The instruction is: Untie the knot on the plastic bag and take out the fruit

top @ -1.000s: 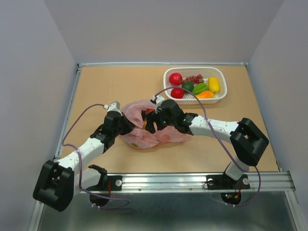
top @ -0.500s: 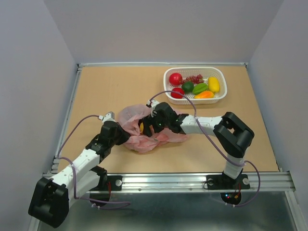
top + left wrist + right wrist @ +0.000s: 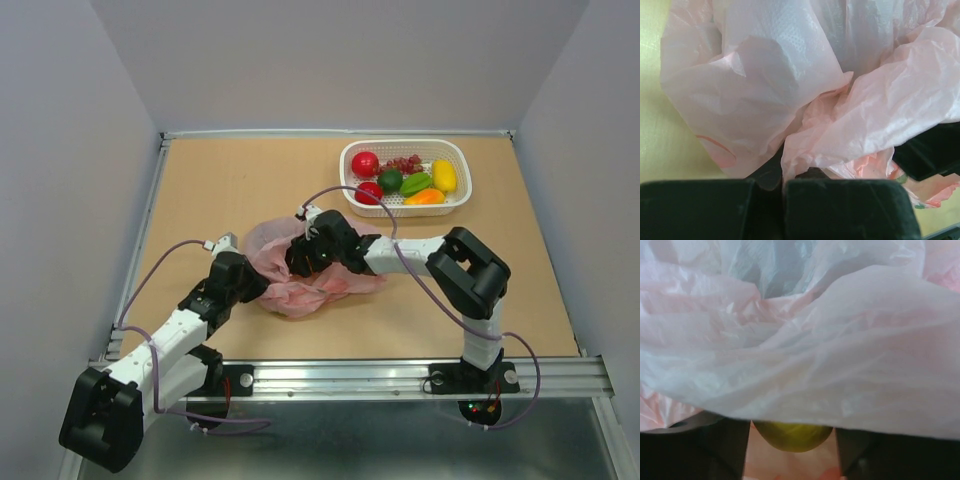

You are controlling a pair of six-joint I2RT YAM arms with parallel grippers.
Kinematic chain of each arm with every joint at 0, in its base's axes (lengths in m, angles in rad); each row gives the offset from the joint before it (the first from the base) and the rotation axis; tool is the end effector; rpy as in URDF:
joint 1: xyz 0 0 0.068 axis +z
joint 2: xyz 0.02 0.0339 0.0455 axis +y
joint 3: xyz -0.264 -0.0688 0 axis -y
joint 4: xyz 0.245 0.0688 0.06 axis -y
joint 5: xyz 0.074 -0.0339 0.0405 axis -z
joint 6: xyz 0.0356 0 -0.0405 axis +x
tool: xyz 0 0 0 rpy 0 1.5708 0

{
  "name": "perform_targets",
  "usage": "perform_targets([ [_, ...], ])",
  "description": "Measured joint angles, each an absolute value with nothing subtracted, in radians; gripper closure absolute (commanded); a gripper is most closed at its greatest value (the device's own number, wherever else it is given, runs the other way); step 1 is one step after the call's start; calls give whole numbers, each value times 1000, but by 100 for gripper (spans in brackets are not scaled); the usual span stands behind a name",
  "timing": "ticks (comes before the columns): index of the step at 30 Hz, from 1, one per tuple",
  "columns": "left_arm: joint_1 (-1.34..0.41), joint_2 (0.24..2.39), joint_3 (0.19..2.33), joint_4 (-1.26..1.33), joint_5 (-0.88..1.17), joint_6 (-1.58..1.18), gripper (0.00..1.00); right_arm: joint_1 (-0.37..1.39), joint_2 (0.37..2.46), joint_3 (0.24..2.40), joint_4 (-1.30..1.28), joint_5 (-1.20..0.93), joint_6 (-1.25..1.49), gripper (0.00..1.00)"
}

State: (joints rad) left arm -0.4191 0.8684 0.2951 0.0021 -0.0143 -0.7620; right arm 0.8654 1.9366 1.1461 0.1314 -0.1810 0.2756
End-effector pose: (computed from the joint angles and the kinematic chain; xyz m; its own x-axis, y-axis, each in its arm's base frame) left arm 0.1646 -0.0728 0.1733 -0.6306 -0.4748 -0.6139 -0.0545 0.8162 -0.5752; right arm 0.2646 0.3206 0.1614 -0.6110 -0.3046 -0.7307 -0.7014 0.6363 0.3212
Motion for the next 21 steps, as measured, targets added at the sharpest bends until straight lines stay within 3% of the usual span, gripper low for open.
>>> perform_targets([
  [3,-419,868,295,-9,-23,-762,100,865,1930,1146,138,-178,266,89],
  [9,-419,868,295,-28,-55,-764,100,866,1819,1102,116,-176,250,98],
  [21,-419,866,338,-82,-106,-747,100,836,1475,1112,16,-111,155,99],
])
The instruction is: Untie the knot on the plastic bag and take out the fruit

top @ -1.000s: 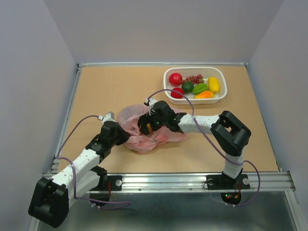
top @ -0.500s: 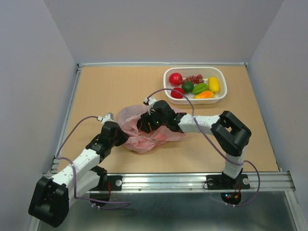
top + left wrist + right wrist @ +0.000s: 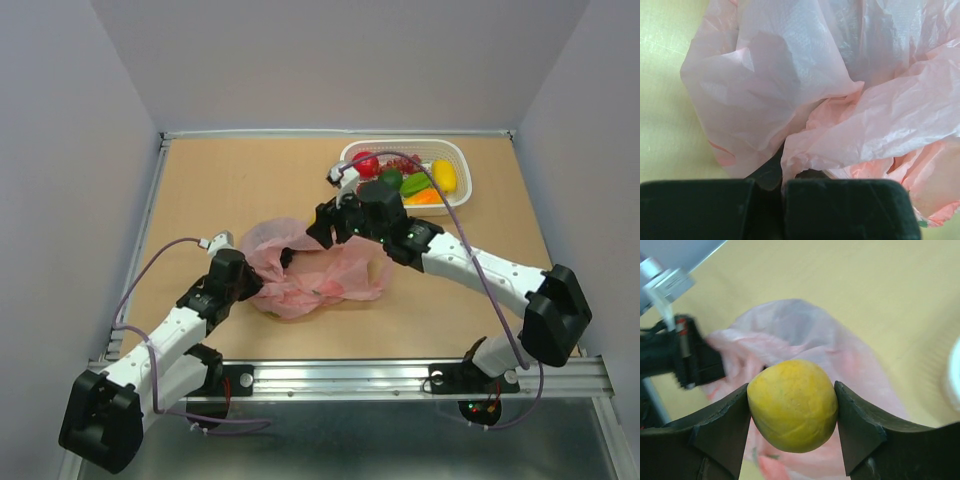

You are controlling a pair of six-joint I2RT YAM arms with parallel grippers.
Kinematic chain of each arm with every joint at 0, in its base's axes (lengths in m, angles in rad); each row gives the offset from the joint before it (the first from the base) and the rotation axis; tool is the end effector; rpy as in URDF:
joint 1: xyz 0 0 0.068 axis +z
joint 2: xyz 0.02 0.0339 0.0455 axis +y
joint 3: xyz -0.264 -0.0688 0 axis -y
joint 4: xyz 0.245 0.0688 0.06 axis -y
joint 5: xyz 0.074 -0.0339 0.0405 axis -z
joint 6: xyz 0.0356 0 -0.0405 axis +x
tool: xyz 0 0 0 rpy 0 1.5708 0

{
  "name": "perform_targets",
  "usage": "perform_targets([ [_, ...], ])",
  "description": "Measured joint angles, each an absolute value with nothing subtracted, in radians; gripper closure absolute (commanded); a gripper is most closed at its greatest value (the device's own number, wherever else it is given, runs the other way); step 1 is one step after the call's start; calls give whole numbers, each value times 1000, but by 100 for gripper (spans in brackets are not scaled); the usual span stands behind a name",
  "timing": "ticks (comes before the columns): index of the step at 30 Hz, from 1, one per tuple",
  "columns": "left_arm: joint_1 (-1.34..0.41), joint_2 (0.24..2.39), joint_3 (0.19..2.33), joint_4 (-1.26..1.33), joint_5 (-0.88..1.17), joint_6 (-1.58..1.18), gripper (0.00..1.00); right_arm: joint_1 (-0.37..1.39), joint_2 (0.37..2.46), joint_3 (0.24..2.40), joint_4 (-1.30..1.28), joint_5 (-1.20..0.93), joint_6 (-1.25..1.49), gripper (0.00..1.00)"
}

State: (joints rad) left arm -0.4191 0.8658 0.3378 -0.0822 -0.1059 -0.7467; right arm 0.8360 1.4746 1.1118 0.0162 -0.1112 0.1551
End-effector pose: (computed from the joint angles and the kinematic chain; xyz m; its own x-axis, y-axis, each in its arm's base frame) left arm 0.1664 -0.0700 0.1803 -0.6053 -0.4698 -0.6426 -0.1166 0.8509 -0.5122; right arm 0.2303 0.2608 0.3083 -0.3497 -0.1581 -0.9234 -0.7625 0.6207 0.1825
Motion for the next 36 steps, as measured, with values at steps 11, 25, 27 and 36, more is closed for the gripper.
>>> perform_targets([
  [11,-419,820,343,-118,-110,-742,100,411,1565,1250,-41,84,156,99],
  [25,-419,820,343,-125,-106,-742,100,283,1813,1288,-112,97,265,0],
  [27,-419,820,343,-125,-106,-742,100,283,1811,1288,-113,97,266,0],
  [36,-419,823,368,-139,-106,-735,100,302,1721,1288,-151,44,210,0],
])
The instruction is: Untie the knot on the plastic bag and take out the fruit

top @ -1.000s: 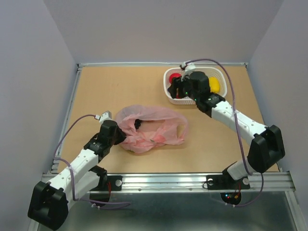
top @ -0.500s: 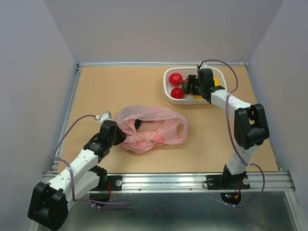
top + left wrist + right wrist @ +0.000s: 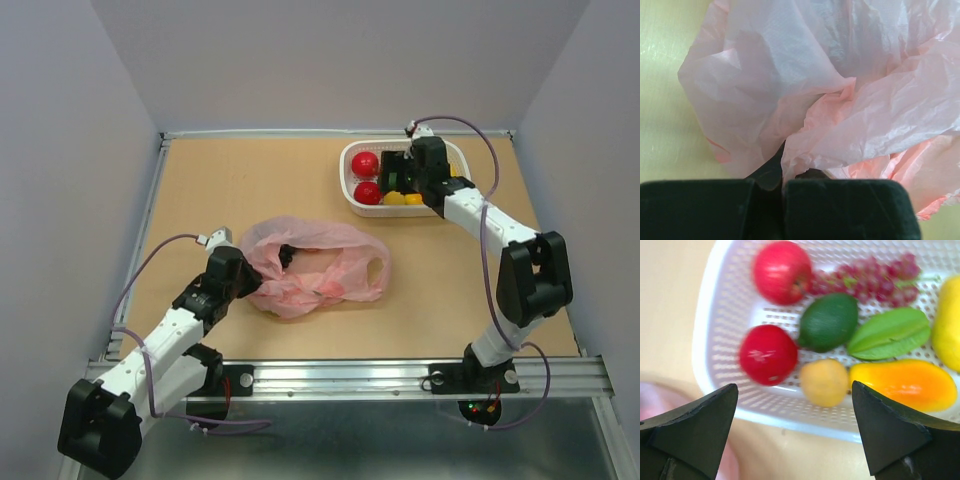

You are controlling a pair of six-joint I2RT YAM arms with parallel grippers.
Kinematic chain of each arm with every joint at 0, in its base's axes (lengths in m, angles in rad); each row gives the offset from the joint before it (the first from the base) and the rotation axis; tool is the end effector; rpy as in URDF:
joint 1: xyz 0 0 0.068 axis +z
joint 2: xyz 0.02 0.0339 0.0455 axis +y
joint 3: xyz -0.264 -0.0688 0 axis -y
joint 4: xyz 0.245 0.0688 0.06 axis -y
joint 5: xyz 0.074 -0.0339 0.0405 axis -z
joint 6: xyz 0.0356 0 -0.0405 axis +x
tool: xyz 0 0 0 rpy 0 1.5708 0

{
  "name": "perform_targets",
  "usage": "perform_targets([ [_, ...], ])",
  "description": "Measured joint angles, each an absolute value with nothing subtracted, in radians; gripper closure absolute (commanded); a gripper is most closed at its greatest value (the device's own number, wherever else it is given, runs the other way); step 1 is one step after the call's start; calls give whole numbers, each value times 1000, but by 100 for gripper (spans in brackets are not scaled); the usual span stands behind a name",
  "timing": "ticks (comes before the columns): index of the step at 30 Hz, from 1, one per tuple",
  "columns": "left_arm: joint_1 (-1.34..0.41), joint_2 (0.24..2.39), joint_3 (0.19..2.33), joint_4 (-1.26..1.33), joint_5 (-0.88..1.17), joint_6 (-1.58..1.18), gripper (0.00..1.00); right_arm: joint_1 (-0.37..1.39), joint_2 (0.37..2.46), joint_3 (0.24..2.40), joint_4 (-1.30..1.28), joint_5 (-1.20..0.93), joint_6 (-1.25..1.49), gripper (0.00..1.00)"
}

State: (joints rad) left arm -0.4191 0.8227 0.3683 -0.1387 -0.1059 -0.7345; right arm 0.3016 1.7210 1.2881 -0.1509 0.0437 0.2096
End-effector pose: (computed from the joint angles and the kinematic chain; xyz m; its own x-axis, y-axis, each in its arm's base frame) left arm 0.1638 -0.0688 0.1922 -0.5965 -0.4639 -0.6550 -0.1013 0.8531 -0.5119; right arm 0.3810 0.1169 0.2658 -0.5693 0.0406 -0.8211 -0.1467 0.9777 0.1501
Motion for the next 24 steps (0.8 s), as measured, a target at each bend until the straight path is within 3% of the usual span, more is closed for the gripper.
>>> perform_targets([
  [7,-419,849,428,-144,-107,-707,100,561,1574,1288,-148,-47,93,2],
  [14,-419,871,471,-159,-108,-680,100,838,1568,1285,-155,-183,83,13],
  [24,-419,878,578,-246,-110,-649,100,916,1678,1283,-158,-210,83,23],
])
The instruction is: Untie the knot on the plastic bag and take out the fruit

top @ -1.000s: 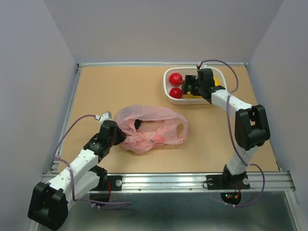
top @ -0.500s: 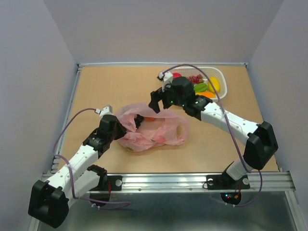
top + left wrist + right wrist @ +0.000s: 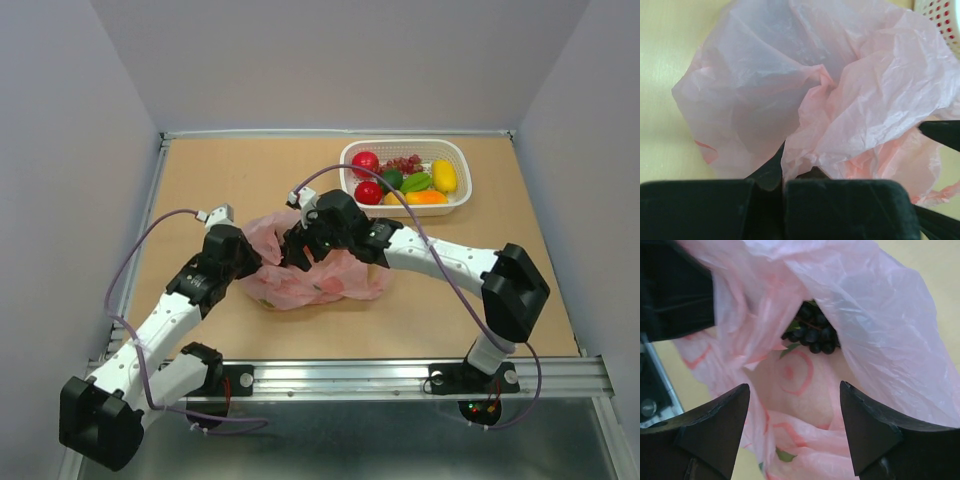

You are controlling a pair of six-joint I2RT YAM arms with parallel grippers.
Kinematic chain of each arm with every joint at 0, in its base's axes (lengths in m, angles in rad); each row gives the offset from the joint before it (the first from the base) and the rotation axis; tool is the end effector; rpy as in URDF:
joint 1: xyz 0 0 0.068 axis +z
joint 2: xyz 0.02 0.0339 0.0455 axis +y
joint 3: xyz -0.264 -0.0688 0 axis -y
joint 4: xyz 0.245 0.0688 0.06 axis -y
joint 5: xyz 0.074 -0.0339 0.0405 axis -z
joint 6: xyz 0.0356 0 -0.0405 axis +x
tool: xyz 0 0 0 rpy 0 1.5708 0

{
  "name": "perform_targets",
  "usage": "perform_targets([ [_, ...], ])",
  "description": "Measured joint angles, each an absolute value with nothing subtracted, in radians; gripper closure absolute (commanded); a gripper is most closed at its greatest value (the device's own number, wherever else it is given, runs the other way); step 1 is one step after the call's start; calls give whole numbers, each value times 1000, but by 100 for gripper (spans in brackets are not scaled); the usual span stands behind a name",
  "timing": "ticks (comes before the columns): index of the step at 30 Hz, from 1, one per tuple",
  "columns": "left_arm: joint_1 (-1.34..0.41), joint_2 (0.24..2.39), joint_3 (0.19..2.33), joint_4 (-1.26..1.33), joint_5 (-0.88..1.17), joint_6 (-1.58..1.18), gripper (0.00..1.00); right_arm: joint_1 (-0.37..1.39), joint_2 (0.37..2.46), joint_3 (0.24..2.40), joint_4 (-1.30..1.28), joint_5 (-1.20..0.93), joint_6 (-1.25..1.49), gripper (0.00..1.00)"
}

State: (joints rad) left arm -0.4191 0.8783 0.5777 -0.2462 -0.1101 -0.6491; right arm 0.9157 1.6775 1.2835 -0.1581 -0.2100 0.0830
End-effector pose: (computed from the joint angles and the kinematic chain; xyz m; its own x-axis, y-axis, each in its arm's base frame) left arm 0.1812 -0.0765 0.2446 -0.5710 -0.4033 -0.7150 -0.0332 0.8816 -0.4708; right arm 0.2317 0.3138 0.2803 -0.3917 -0.3767 -0.8394 -0.8542 0.4880 0.1795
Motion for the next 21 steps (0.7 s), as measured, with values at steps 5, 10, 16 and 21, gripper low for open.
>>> perform_targets([
  [5,-419,878,654,-294,-111,-623,100,909,1732,1284,-157,-132,48,23],
  [10,-419,905,693,-318,-108,-588,100,909,1808,1286,-158,-7,-4,21],
  [16,-419,944,694,-342,-93,-558,100,909,1910,1349,-169,142,-81,15],
  [21,-419,979,694,-342,-70,-535,100,909,1943,1369,-130,203,-115,15],
])
